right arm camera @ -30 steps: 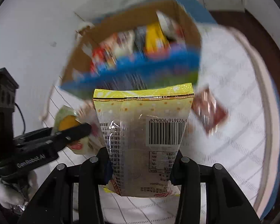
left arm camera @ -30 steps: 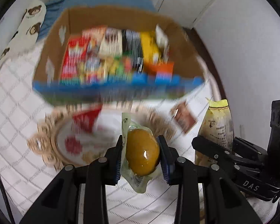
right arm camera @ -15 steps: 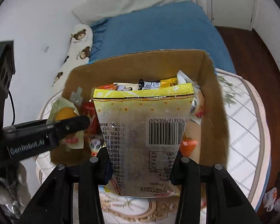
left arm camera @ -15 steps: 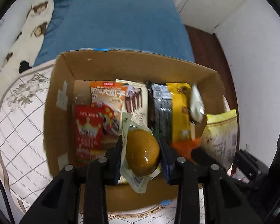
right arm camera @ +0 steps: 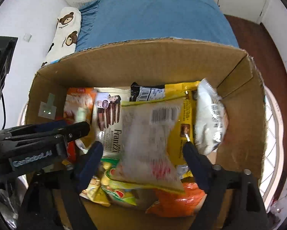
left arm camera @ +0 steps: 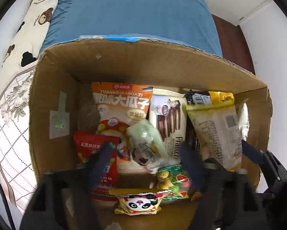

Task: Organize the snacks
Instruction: 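Carry both items into the box, open both tools and lift away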

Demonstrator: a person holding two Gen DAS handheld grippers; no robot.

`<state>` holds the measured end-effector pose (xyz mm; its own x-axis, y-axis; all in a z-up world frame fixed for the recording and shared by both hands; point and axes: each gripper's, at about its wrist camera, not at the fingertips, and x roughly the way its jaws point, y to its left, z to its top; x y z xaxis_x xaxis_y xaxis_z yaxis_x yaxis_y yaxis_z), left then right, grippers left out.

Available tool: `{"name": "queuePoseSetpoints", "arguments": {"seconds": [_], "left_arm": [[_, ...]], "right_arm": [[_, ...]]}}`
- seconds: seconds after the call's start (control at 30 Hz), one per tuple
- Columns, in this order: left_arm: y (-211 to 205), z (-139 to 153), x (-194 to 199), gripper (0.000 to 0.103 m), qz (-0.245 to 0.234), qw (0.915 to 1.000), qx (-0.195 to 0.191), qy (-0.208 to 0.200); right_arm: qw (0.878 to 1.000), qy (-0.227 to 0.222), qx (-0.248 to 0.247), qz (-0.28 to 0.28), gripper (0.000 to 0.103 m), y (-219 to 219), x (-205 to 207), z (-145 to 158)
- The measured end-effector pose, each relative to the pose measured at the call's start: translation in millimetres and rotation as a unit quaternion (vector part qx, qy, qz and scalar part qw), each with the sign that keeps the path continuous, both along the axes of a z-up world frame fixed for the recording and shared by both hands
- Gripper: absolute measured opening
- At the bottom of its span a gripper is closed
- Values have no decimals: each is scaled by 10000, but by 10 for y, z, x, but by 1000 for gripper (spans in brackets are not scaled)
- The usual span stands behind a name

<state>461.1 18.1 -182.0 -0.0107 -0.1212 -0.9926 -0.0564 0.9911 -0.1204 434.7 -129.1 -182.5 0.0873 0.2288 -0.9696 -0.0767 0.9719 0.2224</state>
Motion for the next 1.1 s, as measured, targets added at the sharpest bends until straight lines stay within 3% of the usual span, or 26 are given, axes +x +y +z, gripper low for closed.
{"name": "queuePoseSetpoints", "arguments": {"seconds": [0.13,0.67,1.1], "left_arm": [[17,31,-42,83,-7,9999,109,-117],[-87,570,-821,83,11,9929,309,-1148],[-83,1245,-1559,83,8,9724,577,-2262]], "right_arm": [[10000,29,-11,-42,96,-66,-28,31],[9966,-672,-444,-195,96,-393,-543,621],[9864,-1531,-592,-104,96,-382,-1167,1207]]}}
